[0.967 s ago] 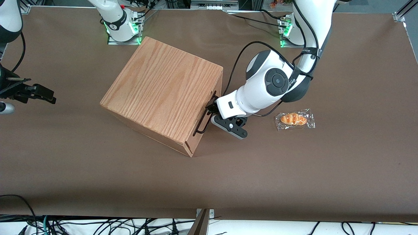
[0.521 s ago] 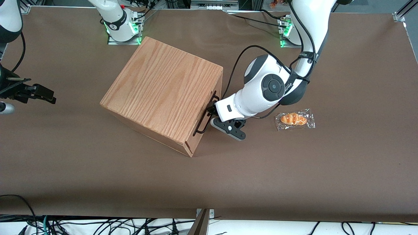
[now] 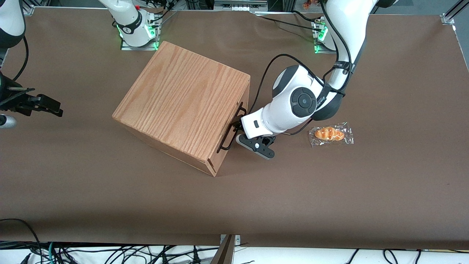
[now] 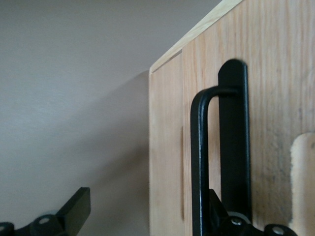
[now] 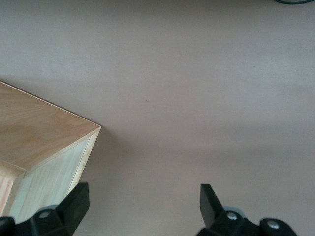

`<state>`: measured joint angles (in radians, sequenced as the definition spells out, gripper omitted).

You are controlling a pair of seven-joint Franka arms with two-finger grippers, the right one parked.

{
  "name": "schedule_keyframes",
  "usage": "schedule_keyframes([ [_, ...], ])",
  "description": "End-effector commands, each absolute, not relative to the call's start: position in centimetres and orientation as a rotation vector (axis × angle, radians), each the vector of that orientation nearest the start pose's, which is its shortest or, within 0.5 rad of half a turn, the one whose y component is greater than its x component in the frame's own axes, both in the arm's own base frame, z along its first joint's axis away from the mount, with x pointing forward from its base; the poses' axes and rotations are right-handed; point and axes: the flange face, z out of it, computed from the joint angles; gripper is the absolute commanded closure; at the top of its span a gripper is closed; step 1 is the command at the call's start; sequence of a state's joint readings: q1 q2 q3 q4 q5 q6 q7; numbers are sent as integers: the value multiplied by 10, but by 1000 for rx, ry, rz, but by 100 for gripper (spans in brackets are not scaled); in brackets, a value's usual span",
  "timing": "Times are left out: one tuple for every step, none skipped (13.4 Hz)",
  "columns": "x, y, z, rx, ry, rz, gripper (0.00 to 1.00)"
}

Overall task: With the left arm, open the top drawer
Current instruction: 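Pull the handle with the left gripper to slide the drawer out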

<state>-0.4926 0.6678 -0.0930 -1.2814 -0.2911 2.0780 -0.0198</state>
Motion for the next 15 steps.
schedule_keyframes([
  [637,-400,371,-3335,747,-87,0],
  [639,-394,372,-3322,739,-90,0],
  [643,-386,374,-3302,731,-98,0],
  [648,-375,374,-3272,726,-99,0],
  [652,-366,375,-3257,716,-84,0],
  [657,-352,374,-3259,687,-61,0],
  [662,-339,374,-3260,660,-39,0],
  [666,-329,373,-3262,638,-24,0],
  [672,-317,375,-3268,606,-29,0],
  [676,-307,375,-3271,587,-31,0],
  [680,-299,375,-3275,566,-33,0],
  [684,-289,376,-3279,542,-35,0],
  [687,-281,377,-3280,526,-22,0],
  [689,-273,379,-3281,509,-11,0],
  [692,-264,384,-3284,490,-18,0],
])
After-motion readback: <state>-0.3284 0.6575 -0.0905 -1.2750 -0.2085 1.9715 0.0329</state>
